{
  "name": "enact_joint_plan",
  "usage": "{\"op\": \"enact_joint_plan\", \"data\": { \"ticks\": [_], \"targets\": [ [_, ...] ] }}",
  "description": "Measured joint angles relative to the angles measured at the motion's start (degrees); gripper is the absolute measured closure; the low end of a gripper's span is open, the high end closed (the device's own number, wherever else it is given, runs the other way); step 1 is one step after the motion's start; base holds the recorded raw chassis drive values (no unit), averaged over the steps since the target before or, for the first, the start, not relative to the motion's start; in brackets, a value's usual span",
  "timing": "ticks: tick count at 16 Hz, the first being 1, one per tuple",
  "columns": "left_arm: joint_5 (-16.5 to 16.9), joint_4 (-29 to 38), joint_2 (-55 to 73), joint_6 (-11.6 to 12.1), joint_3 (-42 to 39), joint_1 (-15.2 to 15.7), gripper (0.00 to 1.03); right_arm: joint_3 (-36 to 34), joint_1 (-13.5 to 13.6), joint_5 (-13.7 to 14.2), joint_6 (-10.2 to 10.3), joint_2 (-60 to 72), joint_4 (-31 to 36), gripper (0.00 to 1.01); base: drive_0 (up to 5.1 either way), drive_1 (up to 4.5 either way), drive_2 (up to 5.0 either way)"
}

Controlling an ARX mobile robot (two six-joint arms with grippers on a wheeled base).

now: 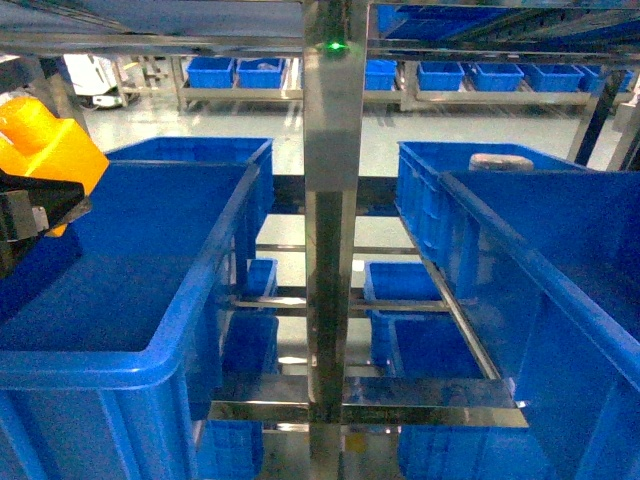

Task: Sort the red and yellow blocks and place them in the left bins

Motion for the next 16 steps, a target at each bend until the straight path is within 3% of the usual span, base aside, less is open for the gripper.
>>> {"op": "enact_joint_plan", "data": {
  "ticks": [5, 10, 16],
  "targets": [
    [2.2, 0.0, 5.2, -0.2, 0.7, 3.4, 0.77, 0.0, 0.0, 0.0, 0.0, 0.0, 0.0, 0.03, 0.0, 0.0, 0.0],
    [7.3, -0.9, 16.7, 0.5, 9.8, 8.7, 0.77, 0.0, 0.0, 0.0, 0.0, 0.0, 0.0, 0.03, 0.0, 0.0, 0.0],
    [9.2, -6.0, 32.3, 5.8, 26.3, 13.6, 0.77, 0.0, 0.0, 0.0, 0.0, 0.0, 0.0, 0.03, 0.0, 0.0, 0.0]
  ]
}}
